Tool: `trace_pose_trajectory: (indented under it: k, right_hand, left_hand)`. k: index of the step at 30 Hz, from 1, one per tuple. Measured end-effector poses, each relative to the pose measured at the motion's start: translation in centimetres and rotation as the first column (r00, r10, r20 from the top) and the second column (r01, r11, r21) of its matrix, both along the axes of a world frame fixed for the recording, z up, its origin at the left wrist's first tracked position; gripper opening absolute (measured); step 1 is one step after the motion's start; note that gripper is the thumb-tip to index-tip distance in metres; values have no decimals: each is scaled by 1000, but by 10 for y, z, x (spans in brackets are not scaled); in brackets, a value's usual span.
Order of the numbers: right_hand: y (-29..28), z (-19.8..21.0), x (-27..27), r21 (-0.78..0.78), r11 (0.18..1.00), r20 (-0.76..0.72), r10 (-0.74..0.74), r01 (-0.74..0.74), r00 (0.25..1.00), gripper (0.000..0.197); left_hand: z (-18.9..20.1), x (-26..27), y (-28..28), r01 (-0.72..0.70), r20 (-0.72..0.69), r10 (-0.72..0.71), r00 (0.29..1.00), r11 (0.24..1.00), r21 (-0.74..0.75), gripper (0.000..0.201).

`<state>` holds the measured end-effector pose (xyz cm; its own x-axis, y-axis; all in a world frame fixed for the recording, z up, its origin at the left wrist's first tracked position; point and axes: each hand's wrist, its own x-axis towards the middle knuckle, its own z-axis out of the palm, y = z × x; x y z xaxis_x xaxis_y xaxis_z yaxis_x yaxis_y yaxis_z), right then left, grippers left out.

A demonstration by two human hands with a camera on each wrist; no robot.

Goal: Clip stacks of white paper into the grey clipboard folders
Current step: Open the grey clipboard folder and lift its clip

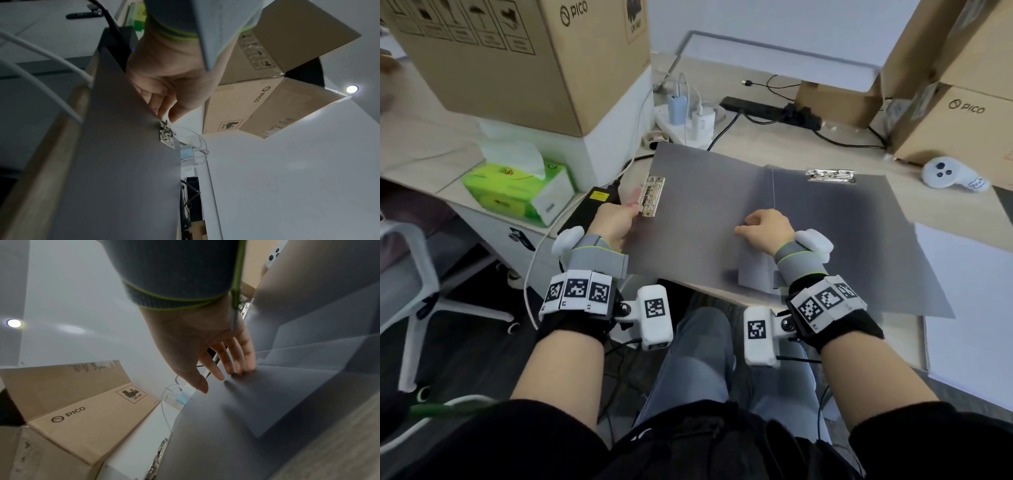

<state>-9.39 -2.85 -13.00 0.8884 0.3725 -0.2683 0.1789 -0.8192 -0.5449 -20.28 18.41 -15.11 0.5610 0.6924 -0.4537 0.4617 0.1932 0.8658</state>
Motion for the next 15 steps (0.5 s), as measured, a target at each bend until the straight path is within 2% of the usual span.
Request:
trace_pose_trajectory:
  k: [2, 3, 6, 8, 10, 15]
  right_hand:
    - [8, -1, 6, -47, 998, 54, 44, -42, 998, 47]
    - [11, -3, 8, -48, 997, 54, 67, -64, 996, 54]
    - [18, -10, 12, -61, 993, -48, 94, -97, 994, 77]
    - [23, -21, 15, -119, 986, -109, 103, -116, 989, 88]
    - [27, -32, 17, -188, 972, -104, 122, -140, 987, 93]
    - [30, -37, 20, -230, 962, -108, 127, -149, 986, 98]
  left_hand:
    - [-1, 8, 8, 4, 5, -4, 1000, 1000, -26, 46]
    - [-3, 11, 11, 5, 12, -5, 1000, 999, -46, 45]
    - [-7, 16, 9, -2, 33, 6, 999, 993, -116, 16]
    - [-12, 20, 8, -34, 23, 37, 999, 990, -139, 11]
    - [-15, 21, 7, -65, 15, 67, 998, 989, -130, 22]
    - [-16, 23, 6, -60, -4, 60, 998, 988, -144, 26]
